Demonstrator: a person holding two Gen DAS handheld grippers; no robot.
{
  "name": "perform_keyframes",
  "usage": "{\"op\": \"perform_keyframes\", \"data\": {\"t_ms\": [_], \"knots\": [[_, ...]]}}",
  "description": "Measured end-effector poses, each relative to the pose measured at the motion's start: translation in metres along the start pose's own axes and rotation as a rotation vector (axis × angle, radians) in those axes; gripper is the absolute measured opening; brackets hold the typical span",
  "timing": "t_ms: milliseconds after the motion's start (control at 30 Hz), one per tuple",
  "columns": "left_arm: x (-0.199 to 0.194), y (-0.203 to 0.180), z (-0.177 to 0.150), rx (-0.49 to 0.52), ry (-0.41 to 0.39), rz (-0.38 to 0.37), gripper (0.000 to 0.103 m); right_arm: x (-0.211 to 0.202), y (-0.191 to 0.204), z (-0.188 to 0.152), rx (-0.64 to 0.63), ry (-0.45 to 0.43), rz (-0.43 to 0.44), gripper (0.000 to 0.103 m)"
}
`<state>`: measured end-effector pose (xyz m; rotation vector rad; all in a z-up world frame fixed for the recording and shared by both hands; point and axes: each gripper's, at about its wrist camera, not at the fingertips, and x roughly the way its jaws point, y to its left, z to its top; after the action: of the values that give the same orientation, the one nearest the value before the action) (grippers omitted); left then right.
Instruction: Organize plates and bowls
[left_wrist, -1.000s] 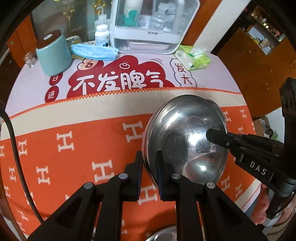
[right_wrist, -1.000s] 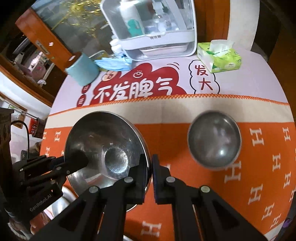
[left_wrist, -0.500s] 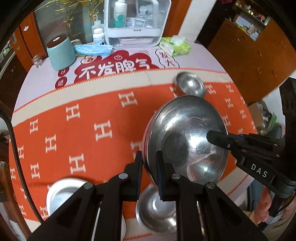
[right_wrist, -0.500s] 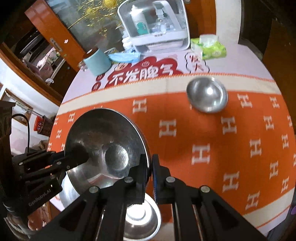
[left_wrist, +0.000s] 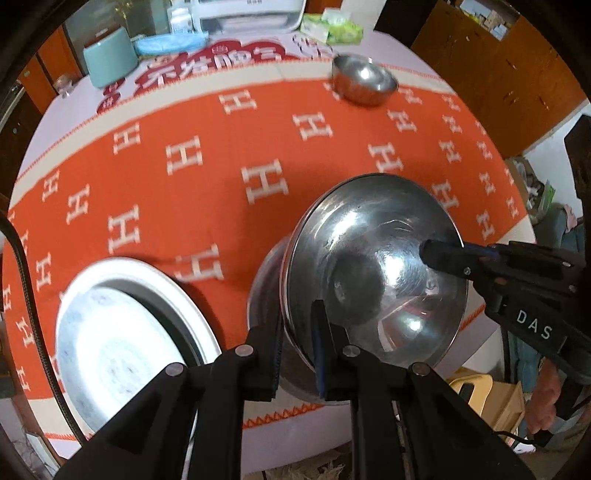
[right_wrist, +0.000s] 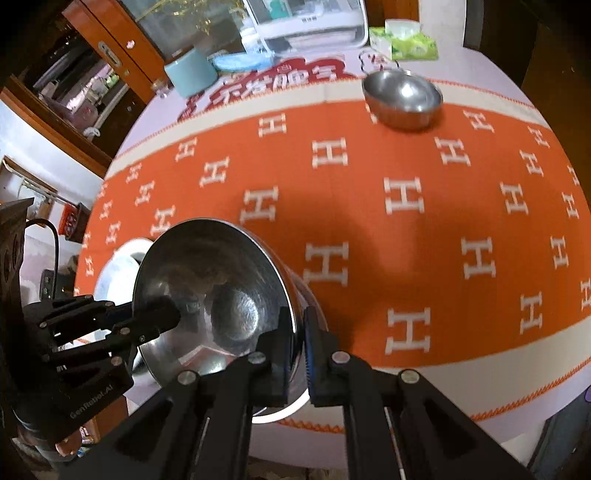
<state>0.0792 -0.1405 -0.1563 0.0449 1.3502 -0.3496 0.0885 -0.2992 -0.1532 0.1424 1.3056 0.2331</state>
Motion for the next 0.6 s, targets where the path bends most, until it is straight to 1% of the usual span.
{"op": "perform_keyframes", "data": {"t_ms": [133,300,600], "knots": [[0.017,0.000,-0.011,-0.008,0.028,-0.001,0.012,0.015,-0.004,-0.011,0.018,0.036,-0.004,0.006],[0.028,0.002,-0.018,-0.014,0.046,0.002,0.012,0.024,-0.005,-0.016,0.022,0.053,-0.011,0.006],[0.034,0.005,-0.016,-0.010,0.050,0.016,0.012,0.033,0.001,-0.019,-0.007,0.065,-0.045,0.008]]}}
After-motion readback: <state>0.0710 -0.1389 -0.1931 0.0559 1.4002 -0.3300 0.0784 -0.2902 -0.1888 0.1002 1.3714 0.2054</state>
